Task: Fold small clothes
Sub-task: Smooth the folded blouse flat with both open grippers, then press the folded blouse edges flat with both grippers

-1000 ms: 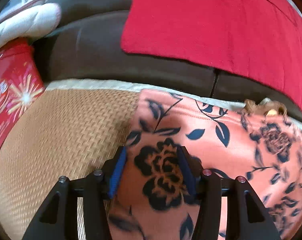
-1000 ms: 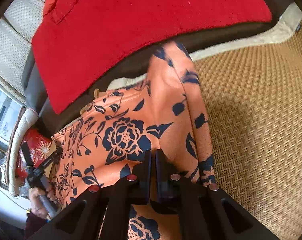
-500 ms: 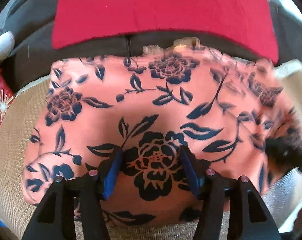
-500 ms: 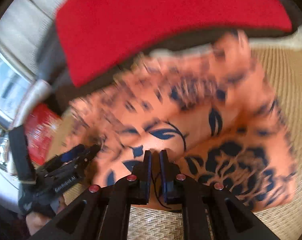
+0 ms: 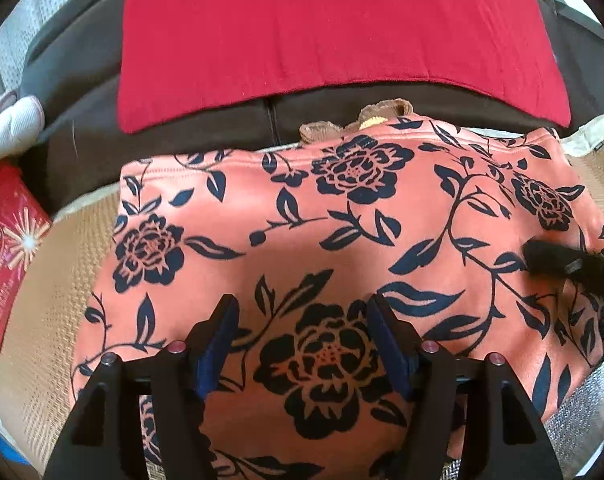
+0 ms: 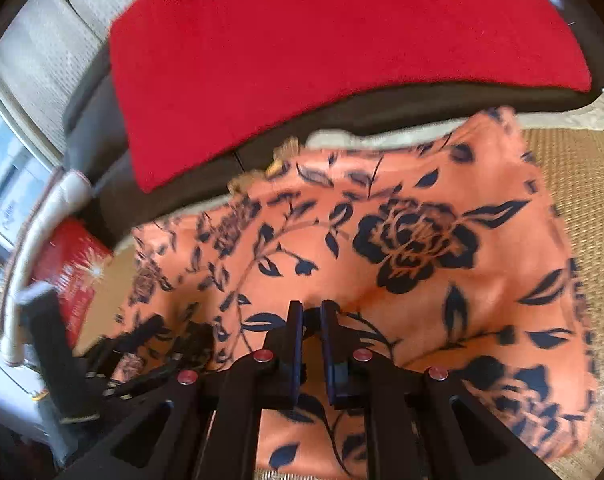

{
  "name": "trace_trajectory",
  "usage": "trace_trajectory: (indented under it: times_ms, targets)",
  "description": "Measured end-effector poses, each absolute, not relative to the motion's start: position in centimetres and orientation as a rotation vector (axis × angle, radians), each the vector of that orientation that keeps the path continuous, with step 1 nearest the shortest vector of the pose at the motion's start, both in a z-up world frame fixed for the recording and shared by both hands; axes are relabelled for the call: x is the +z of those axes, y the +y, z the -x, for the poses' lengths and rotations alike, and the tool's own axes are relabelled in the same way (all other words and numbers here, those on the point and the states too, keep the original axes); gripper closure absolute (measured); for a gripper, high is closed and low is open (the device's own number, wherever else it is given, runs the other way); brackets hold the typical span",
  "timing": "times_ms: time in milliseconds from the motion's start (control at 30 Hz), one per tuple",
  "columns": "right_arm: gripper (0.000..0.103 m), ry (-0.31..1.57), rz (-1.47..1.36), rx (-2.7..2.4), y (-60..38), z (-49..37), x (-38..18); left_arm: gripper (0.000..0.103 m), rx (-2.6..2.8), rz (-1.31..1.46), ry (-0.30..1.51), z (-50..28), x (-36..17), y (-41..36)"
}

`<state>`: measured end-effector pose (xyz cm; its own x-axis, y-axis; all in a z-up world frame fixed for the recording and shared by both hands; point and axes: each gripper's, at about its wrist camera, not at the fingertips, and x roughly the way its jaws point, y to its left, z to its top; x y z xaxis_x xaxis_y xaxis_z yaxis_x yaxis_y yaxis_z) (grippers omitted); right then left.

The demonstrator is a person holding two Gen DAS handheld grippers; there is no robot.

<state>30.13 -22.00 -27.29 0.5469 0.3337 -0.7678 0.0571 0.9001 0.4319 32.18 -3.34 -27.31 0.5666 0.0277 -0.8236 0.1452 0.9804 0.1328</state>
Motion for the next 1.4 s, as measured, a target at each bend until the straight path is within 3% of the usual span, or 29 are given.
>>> trace_trajectory:
  times_ms: [167,500,967,1167,1400]
  targets:
    - [0.092,1.008,-0.421,0.158,-21.1,-31.5,-28.7,0.035,-0.071,-0.221,0.947,-33.0,-27.3,-4.0]
    - [0.093,1.012,-0.675,0.211,-24.2,-32.1,-30.1,0.032,-0.060,-0.237,0.942,-32.9,-28.1,-3.5]
    - [0.091,0.928,-0.529,0.209,-20.6,-33.5,-27.5,0.029,0.053,-0.178,0.867,-31.8,-25.7,0.3]
    - [0.090,0.969,-0.544,0.191,-20.5,-35.0,-28.4,0.028,0.159,-0.160,0.992,-33.3,-28.4,3.7]
    - [0.091,0.930,-0.572,0.191,-20.4,-35.4,-27.6,0.027,0.149,-0.135,0.968,-33.0,-27.5,4.4]
